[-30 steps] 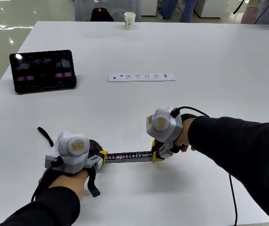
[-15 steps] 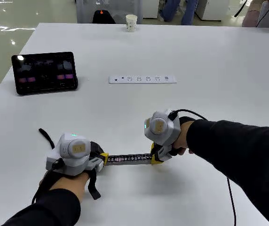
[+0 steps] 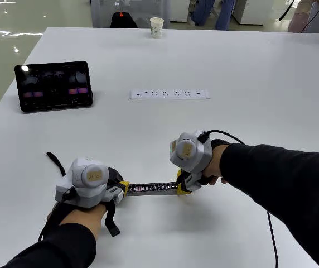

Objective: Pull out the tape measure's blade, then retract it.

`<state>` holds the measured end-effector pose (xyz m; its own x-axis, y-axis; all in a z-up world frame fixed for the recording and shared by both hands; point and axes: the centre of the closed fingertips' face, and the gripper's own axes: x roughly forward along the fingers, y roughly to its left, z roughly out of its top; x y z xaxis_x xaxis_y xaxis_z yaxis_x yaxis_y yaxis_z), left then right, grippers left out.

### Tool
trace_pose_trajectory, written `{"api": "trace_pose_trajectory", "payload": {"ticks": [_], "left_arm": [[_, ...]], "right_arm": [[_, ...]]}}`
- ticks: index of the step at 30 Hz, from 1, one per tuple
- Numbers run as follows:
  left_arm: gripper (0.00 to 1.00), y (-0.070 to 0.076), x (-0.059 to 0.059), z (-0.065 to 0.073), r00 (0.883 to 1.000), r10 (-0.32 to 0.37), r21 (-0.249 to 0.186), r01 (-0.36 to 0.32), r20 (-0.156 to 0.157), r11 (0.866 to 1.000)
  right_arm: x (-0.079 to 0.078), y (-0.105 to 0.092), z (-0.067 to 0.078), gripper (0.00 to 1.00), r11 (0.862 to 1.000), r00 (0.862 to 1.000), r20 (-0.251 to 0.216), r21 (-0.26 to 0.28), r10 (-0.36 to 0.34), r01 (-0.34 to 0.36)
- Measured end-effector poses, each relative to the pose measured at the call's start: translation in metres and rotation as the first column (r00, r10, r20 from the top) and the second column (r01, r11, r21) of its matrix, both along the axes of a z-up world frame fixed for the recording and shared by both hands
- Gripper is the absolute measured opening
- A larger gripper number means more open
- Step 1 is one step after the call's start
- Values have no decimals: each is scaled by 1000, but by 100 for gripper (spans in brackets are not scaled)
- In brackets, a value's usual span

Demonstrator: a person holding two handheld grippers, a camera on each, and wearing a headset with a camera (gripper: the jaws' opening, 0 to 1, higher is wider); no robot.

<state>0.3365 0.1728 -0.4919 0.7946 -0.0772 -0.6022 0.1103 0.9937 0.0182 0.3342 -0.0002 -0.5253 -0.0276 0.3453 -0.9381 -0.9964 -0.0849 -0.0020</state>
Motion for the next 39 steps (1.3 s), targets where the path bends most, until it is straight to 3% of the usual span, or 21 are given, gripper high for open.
{"api": "trace_pose_trajectory", "payload": {"ticks": [39], "left_arm": [[62, 0, 1, -1, 1000, 1, -3, -1, -6, 1000]], "right_arm": [[-1, 17, -1, 12, 999, 1000, -2, 32, 9, -8]]}}
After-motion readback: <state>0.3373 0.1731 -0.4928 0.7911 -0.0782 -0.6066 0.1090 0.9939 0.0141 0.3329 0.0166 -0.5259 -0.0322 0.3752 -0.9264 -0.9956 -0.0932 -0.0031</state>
